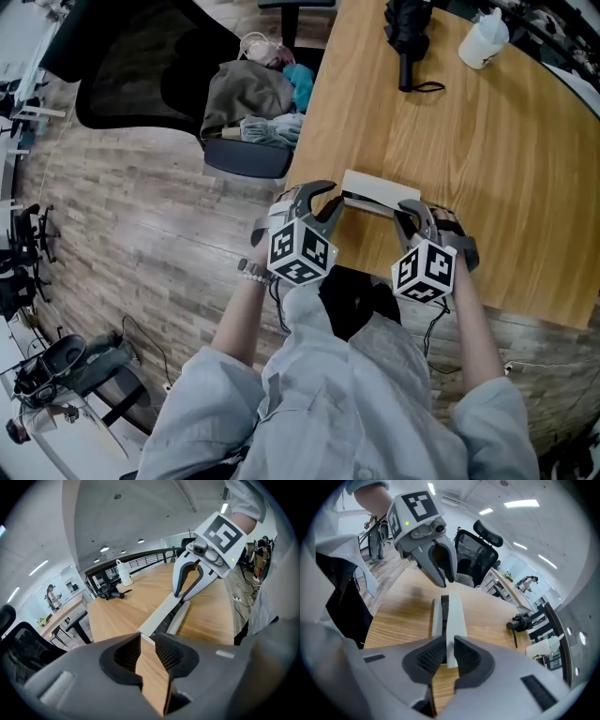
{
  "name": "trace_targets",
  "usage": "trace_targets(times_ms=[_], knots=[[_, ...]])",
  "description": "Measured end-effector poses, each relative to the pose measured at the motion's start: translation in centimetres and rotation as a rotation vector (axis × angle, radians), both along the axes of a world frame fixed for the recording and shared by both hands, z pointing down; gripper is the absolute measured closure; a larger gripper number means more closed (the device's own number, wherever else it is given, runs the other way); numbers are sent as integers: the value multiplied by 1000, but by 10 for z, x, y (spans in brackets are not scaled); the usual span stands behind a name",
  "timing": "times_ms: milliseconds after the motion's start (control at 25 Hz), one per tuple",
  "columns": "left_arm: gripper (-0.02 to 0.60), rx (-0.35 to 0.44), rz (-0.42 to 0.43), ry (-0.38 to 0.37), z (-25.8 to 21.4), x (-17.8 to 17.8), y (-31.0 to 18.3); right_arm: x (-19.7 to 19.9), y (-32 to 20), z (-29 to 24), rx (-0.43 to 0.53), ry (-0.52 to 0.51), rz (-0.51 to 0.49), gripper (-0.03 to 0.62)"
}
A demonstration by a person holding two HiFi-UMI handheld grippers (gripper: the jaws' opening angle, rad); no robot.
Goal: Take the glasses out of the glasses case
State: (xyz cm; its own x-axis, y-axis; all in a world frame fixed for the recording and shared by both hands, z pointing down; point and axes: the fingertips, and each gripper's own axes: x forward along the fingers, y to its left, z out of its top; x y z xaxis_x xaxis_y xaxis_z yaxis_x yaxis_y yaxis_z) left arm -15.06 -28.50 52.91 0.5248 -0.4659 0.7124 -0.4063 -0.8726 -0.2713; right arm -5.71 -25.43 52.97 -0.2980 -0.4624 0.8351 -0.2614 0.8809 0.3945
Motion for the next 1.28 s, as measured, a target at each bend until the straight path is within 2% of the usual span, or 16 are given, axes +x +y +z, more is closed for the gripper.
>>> trace_targets(times_ms=[280, 480, 760, 960, 1280], knots=[[493, -9, 24, -23, 8, 8, -11, 5, -11, -6, 34, 5, 25, 547], [555, 26, 14, 12, 1, 14, -24, 14, -18, -11, 69, 13, 64, 546], [560, 27, 10, 26, 0, 18, -37, 16, -23, -25, 115, -25, 115, 546], [561, 18, 7, 35, 1, 21, -47, -1, -22, -24, 40, -66, 64, 511], [561, 20, 27, 29, 2, 24, -54, -23, -18, -6, -123, -60, -28, 511]])
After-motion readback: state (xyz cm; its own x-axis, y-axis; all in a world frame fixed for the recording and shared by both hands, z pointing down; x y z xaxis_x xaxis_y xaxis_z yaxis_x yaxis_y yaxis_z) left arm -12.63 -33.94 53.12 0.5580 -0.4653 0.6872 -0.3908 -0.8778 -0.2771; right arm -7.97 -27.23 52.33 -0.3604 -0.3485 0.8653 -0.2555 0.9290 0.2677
